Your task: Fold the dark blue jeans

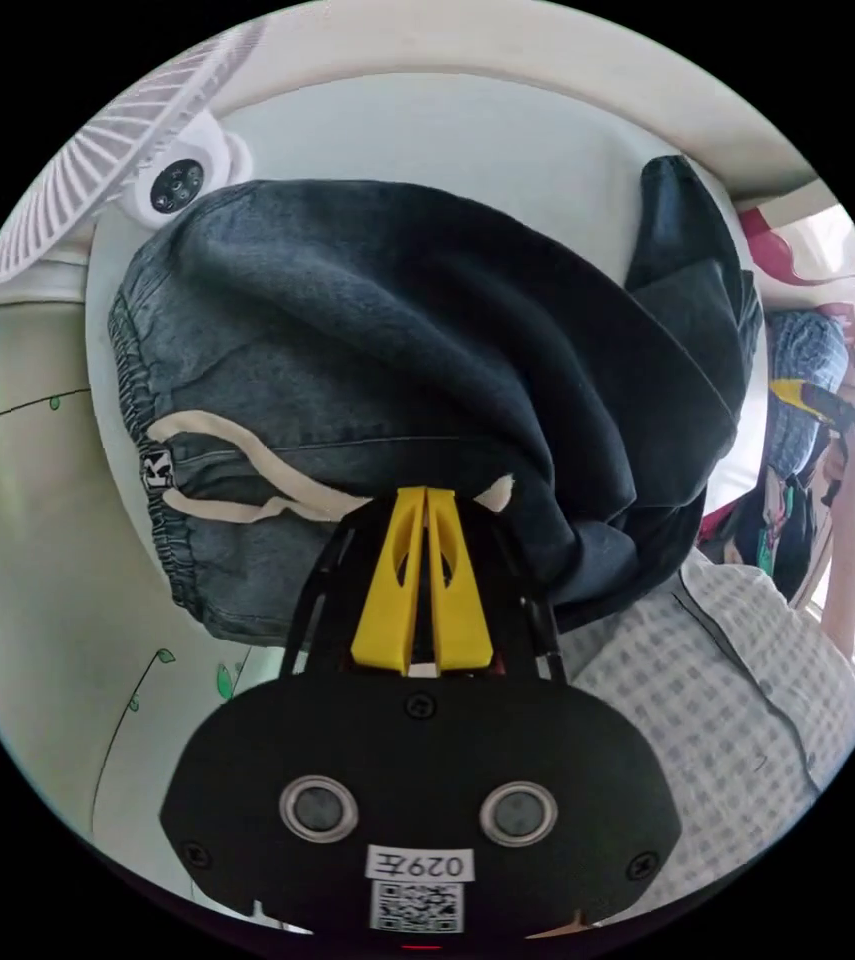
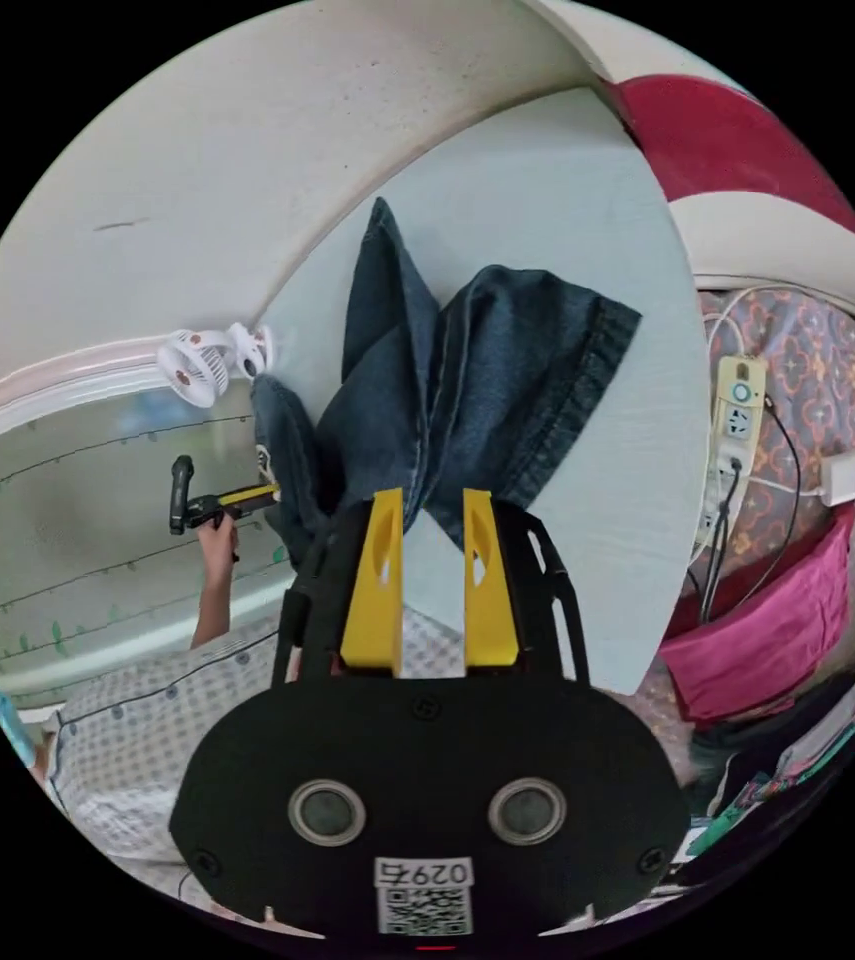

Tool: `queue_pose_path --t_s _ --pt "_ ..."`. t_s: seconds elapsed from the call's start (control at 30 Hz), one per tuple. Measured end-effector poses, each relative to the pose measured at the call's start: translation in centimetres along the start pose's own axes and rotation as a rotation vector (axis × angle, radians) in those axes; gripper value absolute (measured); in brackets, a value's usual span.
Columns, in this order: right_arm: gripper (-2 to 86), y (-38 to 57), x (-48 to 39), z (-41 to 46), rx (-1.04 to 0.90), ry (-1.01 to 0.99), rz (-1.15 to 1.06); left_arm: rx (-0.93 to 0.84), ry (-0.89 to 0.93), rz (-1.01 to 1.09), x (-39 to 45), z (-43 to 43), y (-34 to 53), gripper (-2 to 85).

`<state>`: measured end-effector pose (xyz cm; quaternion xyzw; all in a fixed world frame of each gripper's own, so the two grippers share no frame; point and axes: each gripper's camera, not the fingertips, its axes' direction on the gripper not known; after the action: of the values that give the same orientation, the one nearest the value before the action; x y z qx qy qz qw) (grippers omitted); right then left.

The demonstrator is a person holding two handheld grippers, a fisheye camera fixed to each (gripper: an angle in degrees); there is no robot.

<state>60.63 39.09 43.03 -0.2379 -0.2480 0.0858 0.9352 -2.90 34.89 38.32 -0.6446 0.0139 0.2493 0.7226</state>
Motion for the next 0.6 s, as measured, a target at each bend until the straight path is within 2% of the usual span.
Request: queue_pose_path --t_s 0.1,0.23,0.3,0.5,0.6 --pt "0.7 -2.1 -0.8 3.1 -0.080 0.093 -0.031 -0.001 -0.135 0.040 1.7 0.8 -0.4 -1.0" --pt "-0.2 -2.3 -3.3 5.0 -0.096 0.265 -0.108 -0.039 -0.170 0.067 2.0 0.8 -0.9 -1.0" --pt "-0.3 -2.1 -4.9 5.4 -0.080 0.378 -0.151 -0.039 -0.111 0.030 0.9 0.6 -0.9 -1.0" --pt "-0.4 -3.5 -6.7 6.0 -0.158 0.513 -0.190 -0.001 0.108 -0.060 -3.1 0.5 -0.2 -1.0" --pt "-0.4 -3.4 -6.4 5.7 -0.183 0.590 -0.194 0.004 0.132 -0.063 -3.7 0.6 -0.1 -1.0"
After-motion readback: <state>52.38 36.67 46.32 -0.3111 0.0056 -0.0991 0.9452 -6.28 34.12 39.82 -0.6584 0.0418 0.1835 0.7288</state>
